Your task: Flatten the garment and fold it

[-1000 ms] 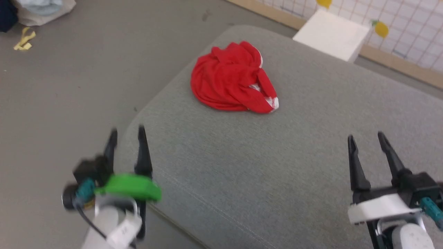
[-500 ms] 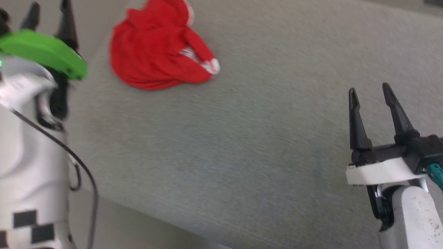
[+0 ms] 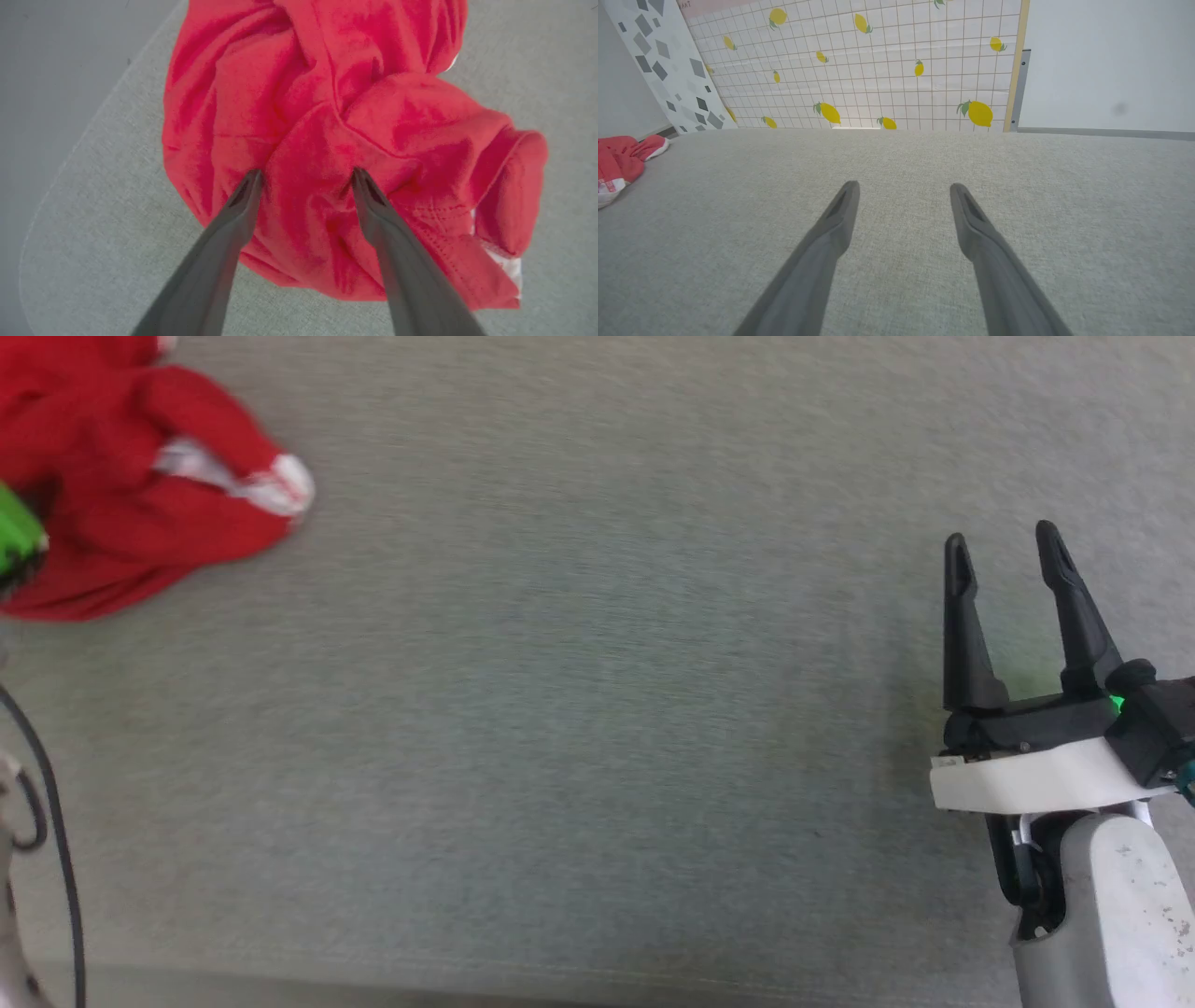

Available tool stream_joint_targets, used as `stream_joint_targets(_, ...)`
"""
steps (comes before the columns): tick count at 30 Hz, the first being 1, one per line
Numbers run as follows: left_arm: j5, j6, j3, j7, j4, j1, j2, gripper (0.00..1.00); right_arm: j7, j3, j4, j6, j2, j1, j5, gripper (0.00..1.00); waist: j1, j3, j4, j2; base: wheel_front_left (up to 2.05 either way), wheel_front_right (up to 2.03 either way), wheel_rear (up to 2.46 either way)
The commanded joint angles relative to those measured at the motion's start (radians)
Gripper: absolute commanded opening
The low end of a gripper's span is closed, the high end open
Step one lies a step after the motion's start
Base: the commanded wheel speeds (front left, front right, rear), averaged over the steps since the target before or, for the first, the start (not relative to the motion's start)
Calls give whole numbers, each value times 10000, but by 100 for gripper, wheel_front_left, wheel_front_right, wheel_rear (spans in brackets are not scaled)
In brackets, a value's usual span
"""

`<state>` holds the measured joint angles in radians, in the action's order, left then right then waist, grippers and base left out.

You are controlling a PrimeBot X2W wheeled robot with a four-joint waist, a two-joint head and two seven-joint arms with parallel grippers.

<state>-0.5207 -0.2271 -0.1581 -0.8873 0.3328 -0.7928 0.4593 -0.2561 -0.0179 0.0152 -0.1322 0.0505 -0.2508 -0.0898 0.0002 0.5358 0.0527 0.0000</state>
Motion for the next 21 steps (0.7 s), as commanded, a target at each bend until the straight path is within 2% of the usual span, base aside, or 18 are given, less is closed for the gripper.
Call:
stream_joint_targets(1,14,-193,-23,-389,-160,422,156,100,-56,26,53,15,-3,-203,-88,100,-2,1107,-1234,0,0,0,0)
stream_joint_targets(4,83,-661,-35,-1413,-718,1187,334,100,-56,27,63,15,-3,-203,-149,100,-2,1068,-1295,0,0,0,0)
stream_joint_targets(7,13,-948,-101,-2176,-1343,1810,418,100,-56,102,113,15,-3,-230,-145,100,-2,1008,-1316,0,0,0,0)
stream_joint_targets(8,-38,-963,-146,-2277,-1598,1961,434,79,-56,118,119,15,-3,-243,-142,100,-2,979,-1310,0,0,0,0)
stream_joint_targets(9,-16,-926,-171,-2208,-1820,2055,485,24,-56,119,118,15,-3,-252,-135,100,-2,954,-1300,0,0,0,0)
stream_joint_targets(10,125,-887,-216,-1905,-2065,2134,598,0,-57,114,104,15,-3,-263,-135,100,-2,907,-1281,0,0,0,0)
stream_joint_targets(13,780,-726,-408,-88,-2408,2057,936,0,-57,132,28,15,-3,-282,-113,100,-2,705,-1230,0,0,0,0)
stream_joint_targets(15,1274,-643,-502,1872,-2447,1818,931,0,-57,134,-43,15,-3,-252,-38,100,-2,374,-1181,0,0,0,0)
stream_joint_targets(17,1595,-453,-409,3306,-2472,1656,894,0,-57,94,-83,15,-3,-191,0,100,-2,35,-1145,0,0,0,0)
stream_joint_targets(20,1755,45,-346,5708,-2318,1322,736,0,-57,8,-163,15,-3,19,32,100,-2,-661,-1092,0,0,0,0)
stream_joint_targets(21,1797,388,-263,7152,-2117,1121,588,0,-57,-65,-229,15,-3,203,29,100,-2,-1186,-1059,0,0,0,0)
